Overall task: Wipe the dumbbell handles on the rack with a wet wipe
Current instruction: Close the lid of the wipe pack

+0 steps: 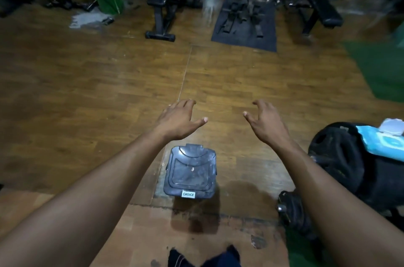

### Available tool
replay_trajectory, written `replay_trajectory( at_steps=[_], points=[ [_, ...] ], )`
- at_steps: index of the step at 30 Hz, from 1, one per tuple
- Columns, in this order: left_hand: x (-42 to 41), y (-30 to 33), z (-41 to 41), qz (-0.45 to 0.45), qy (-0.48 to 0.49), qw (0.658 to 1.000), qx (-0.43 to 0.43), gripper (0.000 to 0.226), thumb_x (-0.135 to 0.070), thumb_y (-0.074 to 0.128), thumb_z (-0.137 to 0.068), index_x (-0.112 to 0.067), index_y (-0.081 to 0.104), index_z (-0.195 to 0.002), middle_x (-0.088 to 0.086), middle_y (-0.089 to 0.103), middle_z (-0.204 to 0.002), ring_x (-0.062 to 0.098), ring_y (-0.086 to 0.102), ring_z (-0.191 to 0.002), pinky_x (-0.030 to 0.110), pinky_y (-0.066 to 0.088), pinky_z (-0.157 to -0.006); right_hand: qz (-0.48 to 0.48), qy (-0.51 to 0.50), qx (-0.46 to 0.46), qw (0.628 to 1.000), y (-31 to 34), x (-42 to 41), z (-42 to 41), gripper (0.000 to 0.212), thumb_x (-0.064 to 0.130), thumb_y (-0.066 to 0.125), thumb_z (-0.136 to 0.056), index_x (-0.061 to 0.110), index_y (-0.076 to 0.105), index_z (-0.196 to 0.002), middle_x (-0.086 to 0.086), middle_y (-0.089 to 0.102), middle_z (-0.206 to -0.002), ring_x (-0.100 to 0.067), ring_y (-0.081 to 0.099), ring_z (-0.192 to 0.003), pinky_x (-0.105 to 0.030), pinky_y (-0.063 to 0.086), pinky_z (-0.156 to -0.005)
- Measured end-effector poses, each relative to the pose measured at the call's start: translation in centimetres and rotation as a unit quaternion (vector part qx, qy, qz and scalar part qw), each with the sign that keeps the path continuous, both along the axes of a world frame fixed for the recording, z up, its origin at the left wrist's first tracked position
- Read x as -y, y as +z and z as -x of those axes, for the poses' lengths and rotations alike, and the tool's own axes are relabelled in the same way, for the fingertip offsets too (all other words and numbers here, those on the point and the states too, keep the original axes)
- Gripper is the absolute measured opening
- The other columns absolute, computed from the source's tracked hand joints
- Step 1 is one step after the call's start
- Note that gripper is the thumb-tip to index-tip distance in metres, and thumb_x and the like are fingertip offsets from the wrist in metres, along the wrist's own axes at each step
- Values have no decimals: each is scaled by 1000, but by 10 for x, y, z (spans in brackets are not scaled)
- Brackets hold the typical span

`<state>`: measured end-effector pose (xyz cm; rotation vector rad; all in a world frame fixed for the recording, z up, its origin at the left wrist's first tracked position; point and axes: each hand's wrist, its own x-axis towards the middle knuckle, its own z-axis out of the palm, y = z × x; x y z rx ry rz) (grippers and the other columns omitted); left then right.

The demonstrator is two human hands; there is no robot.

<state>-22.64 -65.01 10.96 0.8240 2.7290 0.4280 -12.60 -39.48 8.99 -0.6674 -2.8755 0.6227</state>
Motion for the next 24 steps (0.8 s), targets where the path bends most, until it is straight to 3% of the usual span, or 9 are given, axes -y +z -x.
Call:
replay_trajectory(
  at_steps=[7,14,18,24],
  points=[
    [-107,51,-35,-10,-51,998,-31,81,-71,45,-96,-19,32,-156,5,38,-162,30,36,-147,49,29,-119,-21,-47,-38,998,61,-106,-59,57,56,52,-95,20,48,-139,-6,49,-145,-27,46,-132,-47,44,-104],
    [-248,105,-102,-41,-116,991,-56,81,-70,46,-97,-19,30,-158,6,36,-163,29,34,-148,47,28,-121,-29,-98,-86,991,103,-229,-148,57,59,53,-89,18,56,-128,-10,57,-133,-31,51,-125,-45,44,-104],
    [-325,117,-140,-47,-167,983,-58,82,-70,44,-98,-18,28,-160,6,34,-164,29,32,-149,46,28,-121,-38,-142,-86,985,113,-288,-202,53,52,59,-91,16,56,-130,-14,56,-133,-34,51,-125,-44,43,-104],
    [-417,122,-187,-64,-214,972,-68,83,-71,46,-97,-20,29,-160,5,34,-165,27,33,-150,46,28,-122,-44,-194,-72,977,126,-354,-263,55,56,54,-93,20,50,-134,-9,53,-137,-32,49,-127,-47,43,-103]
  ],
)
